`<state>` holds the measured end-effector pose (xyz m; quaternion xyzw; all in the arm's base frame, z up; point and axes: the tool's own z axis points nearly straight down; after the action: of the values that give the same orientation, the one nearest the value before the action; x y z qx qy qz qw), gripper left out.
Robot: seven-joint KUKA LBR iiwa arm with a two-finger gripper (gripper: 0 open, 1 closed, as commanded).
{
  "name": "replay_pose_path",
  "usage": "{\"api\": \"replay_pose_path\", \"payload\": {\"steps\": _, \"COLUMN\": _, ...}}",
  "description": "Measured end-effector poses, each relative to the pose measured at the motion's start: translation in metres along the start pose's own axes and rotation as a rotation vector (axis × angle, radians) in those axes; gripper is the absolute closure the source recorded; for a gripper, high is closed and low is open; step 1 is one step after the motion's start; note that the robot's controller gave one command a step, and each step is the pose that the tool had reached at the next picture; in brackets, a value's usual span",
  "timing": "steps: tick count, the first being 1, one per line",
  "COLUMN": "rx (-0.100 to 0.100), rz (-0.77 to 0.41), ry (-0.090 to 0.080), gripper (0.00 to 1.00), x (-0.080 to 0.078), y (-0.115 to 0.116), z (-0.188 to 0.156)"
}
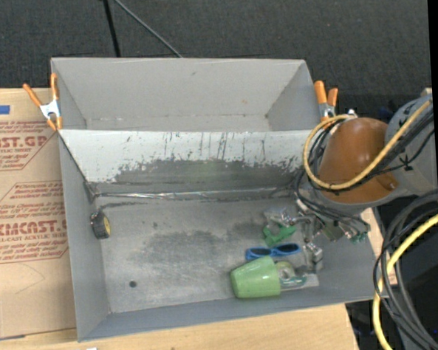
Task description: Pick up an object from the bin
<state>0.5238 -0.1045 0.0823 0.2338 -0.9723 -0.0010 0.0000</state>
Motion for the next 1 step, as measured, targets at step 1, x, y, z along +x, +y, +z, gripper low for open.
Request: {"api": "replay_pose_path", "payload": {"steps": 1, "rx": 0.011, "rz": -0.187, "ry": -0.012, "gripper": 0.00, "x": 0.0088, "y": 0.0244, "z": 0.0095}}
